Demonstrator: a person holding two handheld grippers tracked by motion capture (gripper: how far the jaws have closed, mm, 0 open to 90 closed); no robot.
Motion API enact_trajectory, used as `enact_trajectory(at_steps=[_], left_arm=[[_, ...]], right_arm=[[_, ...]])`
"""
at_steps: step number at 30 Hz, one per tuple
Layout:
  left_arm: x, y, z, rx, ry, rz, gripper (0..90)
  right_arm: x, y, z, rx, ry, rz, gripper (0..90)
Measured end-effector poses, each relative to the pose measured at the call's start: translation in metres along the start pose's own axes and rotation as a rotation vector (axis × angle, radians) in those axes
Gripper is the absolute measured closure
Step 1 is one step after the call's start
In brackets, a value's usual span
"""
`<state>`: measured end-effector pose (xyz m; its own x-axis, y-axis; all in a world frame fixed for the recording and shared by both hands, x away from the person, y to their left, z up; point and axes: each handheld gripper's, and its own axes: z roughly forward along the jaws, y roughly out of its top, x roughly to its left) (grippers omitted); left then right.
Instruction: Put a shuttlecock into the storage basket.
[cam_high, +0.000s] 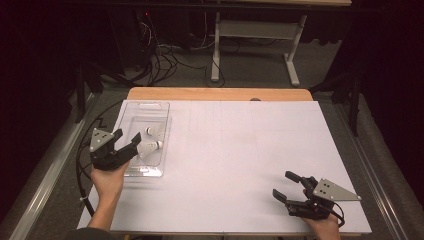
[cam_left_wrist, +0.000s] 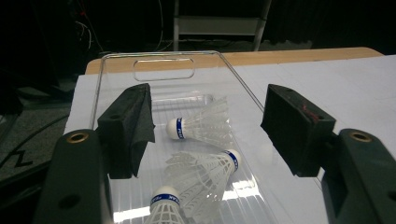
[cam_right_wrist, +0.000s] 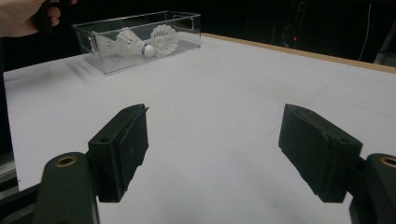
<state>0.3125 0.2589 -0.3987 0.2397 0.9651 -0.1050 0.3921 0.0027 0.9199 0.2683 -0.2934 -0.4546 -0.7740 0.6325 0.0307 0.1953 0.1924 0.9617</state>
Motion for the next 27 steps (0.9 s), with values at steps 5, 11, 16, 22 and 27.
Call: enact_trajectory(at_steps=[5, 11, 16, 22, 27], left_arm=[[0.0, -0.002, -0.006, -0.007, -0.005, 0.003, 33.8], [0.001, -0.006, -0.014, -0.01, -0.008, 0.002, 33.4], [0.002, -0.01, -0.019, -0.012, -0.015, -0.002, 33.1], [0.002, -0.016, -0.025, -0.012, -0.017, -0.004, 32.9], [0.002, -0.02, -0.03, -0.016, -0.022, -0.002, 32.8]], right_arm=[[0.0, 0.0, 0.0, 0.0, 0.0, -0.001, 24.4], [0.001, 0.0, 0.0, -0.001, 0.0, -0.003, 24.4], [0.001, 0.0, 0.001, 0.001, -0.001, -0.004, 24.4], [0.001, 0.0, 0.001, 0.001, 0.0, -0.006, 24.4], [0.001, 0.0, 0.001, 0.002, 0.001, -0.007, 24.4]])
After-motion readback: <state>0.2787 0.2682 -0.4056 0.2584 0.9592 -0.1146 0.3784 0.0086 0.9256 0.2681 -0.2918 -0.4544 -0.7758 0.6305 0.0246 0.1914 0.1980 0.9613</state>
